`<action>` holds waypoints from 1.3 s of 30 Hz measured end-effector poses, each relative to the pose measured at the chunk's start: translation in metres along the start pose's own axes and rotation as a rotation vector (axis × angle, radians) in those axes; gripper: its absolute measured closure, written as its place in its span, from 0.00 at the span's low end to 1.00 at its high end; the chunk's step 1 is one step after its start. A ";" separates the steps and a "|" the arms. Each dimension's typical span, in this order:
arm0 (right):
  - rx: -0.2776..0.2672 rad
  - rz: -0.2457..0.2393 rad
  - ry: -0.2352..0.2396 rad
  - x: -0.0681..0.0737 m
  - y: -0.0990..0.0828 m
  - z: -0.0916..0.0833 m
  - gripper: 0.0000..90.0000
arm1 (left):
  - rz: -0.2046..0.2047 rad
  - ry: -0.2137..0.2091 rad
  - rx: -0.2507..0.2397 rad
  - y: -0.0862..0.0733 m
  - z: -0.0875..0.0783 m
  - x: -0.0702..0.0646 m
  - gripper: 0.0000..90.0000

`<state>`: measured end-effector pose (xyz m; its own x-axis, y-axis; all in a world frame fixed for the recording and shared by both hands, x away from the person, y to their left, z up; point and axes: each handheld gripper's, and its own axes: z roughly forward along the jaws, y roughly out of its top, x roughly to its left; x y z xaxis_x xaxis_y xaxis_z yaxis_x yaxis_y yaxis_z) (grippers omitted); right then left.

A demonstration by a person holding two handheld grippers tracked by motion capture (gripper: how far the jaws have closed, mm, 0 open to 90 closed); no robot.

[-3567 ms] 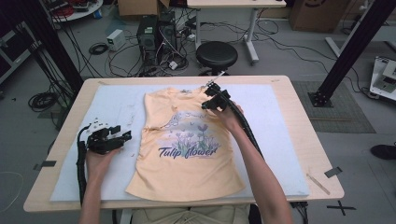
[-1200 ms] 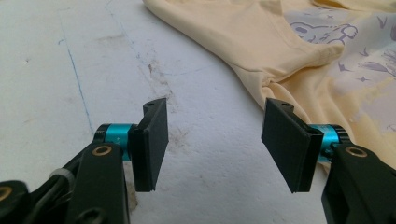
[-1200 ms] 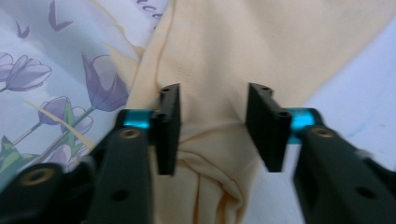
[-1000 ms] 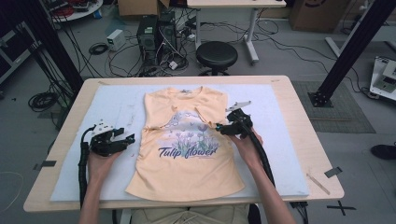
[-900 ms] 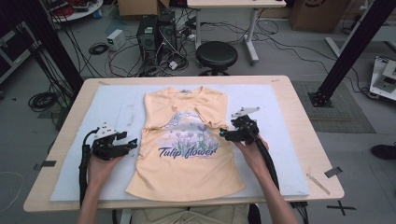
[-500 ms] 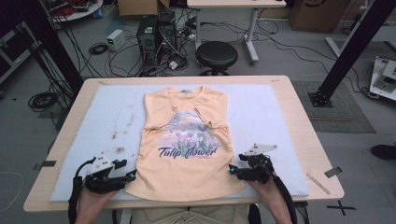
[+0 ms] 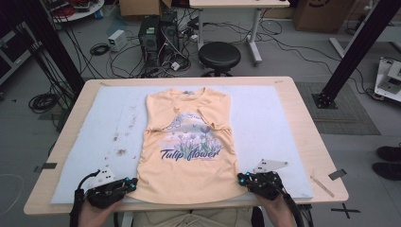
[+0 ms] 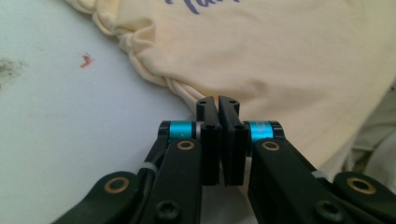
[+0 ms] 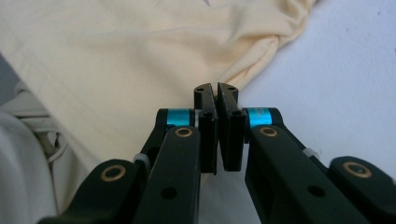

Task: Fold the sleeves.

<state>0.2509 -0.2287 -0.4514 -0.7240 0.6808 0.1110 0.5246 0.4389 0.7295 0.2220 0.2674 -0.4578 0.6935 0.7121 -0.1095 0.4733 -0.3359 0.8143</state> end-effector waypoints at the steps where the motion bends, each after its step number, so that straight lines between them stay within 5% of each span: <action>1: 0.004 0.007 0.001 0.001 -0.003 -0.003 0.98 | 0.005 -0.005 0.005 -0.003 -0.005 -0.002 0.97; 7: 0.010 -0.002 0.050 0.005 -0.014 -0.019 0.98 | 0.015 -0.057 0.023 -0.011 -0.017 -0.008 0.97; 13: 0.075 -0.033 0.091 0.016 -0.023 -0.031 0.97 | 0.040 -0.115 0.046 -0.017 -0.029 -0.022 0.97; 15: 0.059 -0.030 0.085 0.016 -0.022 -0.033 0.88 | 0.034 -0.110 0.021 -0.012 -0.032 -0.021 0.84; 16: 0.042 -0.024 0.080 0.014 -0.021 -0.033 0.81 | 0.029 -0.098 0.004 -0.009 -0.032 -0.018 0.84; 17: 0.006 -0.003 0.037 0.009 -0.017 -0.031 0.72 | 0.012 -0.045 -0.022 -0.001 -0.030 -0.013 0.74; 19: -0.004 0.005 0.018 0.008 -0.015 -0.029 0.70 | 0.003 -0.018 -0.024 0.004 -0.027 -0.010 0.72; 20: -0.022 0.002 -0.026 0.005 -0.010 -0.021 0.66 | -0.015 0.045 -0.021 0.012 -0.017 -0.004 0.66; 23: -0.006 0.004 -0.064 0.005 -0.005 -0.012 0.65 | -0.034 0.063 -0.007 0.017 -0.006 0.001 0.62; 26: 0.002 -0.005 -0.073 0.005 0.001 0.001 0.69 | -0.028 0.069 0.052 0.020 0.014 0.000 0.63; 29: -0.002 -0.025 -0.064 0.006 0.001 0.002 0.78 | 0.001 0.090 0.049 0.019 0.017 -0.004 0.76; 30: -0.011 -0.042 -0.017 0.006 -0.001 0.002 0.91 | 0.004 0.048 0.046 0.018 0.015 -0.005 0.85; 32: -0.015 -0.034 0.008 0.006 -0.003 0.000 0.97 | 0.014 0.045 0.035 0.016 0.013 -0.006 0.93; 39: -0.003 -0.015 0.043 0.005 -0.014 -0.013 0.98 | 0.008 -0.025 0.034 0.007 -0.001 -0.011 0.95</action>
<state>0.2335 -0.2392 -0.4525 -0.7506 0.6481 0.1287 0.5119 0.4472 0.7335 0.2165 0.2580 -0.4503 0.7108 0.6935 -0.1177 0.4855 -0.3625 0.7955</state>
